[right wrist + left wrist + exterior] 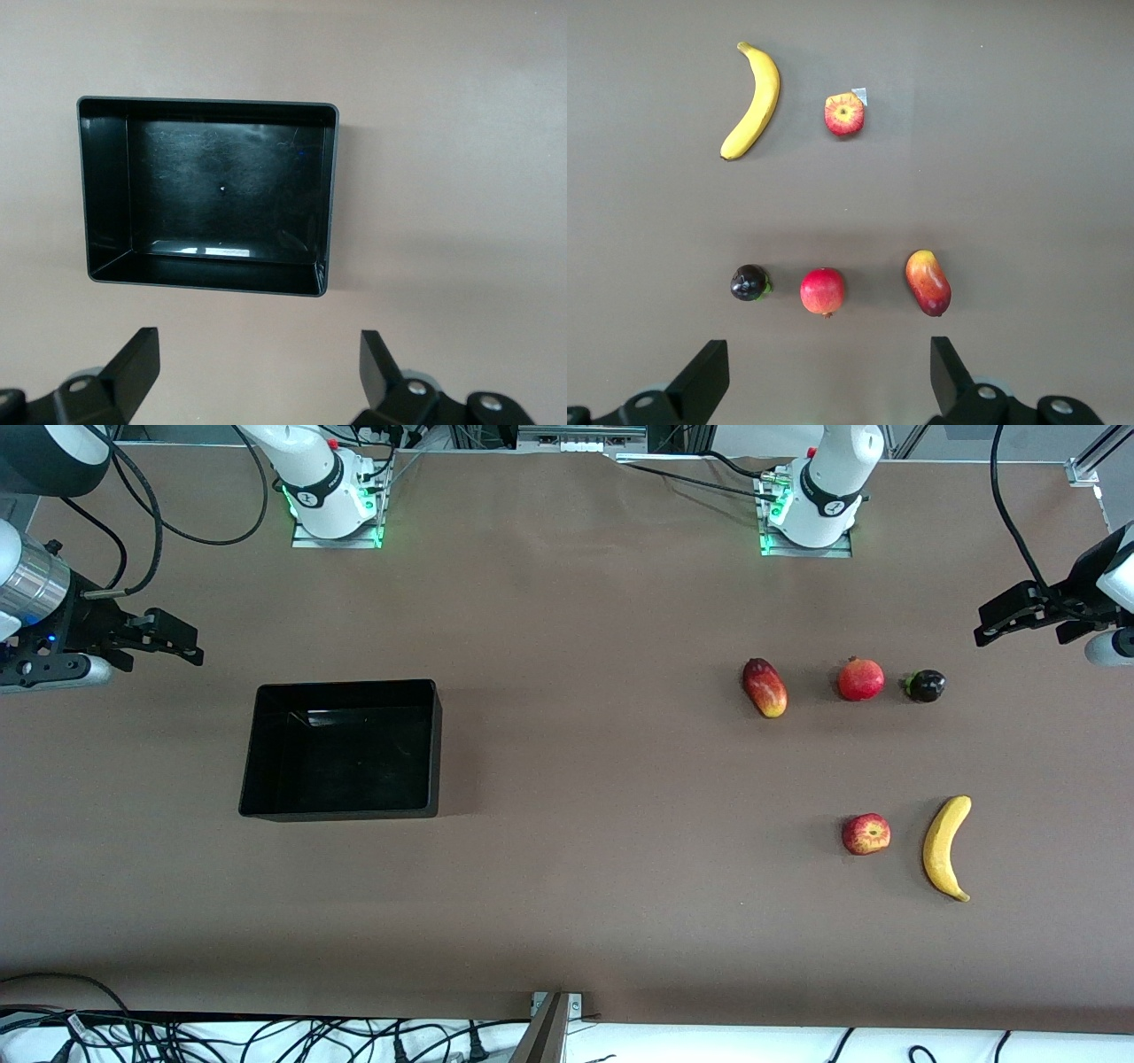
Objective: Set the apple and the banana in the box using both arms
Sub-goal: 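Grasp the small red apple with the left gripper while the right gripper reaches the box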
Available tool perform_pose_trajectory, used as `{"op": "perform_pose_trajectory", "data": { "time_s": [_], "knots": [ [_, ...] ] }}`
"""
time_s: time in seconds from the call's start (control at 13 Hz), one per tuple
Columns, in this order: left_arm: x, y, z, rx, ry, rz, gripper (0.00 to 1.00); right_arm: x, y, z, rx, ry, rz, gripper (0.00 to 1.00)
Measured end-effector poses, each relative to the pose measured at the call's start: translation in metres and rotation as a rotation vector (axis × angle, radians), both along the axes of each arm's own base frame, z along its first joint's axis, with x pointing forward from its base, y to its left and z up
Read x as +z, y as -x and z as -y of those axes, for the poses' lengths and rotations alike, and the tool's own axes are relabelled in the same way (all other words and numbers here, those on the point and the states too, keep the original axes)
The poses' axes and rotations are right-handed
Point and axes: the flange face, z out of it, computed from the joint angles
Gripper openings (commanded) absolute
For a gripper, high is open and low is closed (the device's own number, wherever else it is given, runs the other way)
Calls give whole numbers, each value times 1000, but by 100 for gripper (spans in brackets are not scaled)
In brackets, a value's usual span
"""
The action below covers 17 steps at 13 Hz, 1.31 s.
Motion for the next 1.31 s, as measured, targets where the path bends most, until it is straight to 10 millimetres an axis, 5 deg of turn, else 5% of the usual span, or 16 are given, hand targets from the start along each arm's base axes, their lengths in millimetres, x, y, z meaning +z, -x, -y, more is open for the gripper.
{"op": "perform_pose_trajectory", "data": {
  "time_s": [0.46,0.69,0.85,1.08,1.23,1.31],
  "knots": [
    [-4,-4,0,1,0,1,100,-9,-3,0,5,12,-16,100],
    [-29,-26,0,39,-1,23,100,-64,-17,4,8,49,-81,100],
    [-83,-62,2,93,-3,35,100,-131,-22,10,-3,56,-87,100],
    [-208,-118,3,117,-5,51,100,-228,-12,27,-30,66,-61,100],
    [-286,-139,-2,125,-6,69,100,-270,-8,34,-41,73,-57,100],
    [-317,-144,-8,132,-5,90,100,-285,-9,36,-44,77,-58,92]
  ]
}}
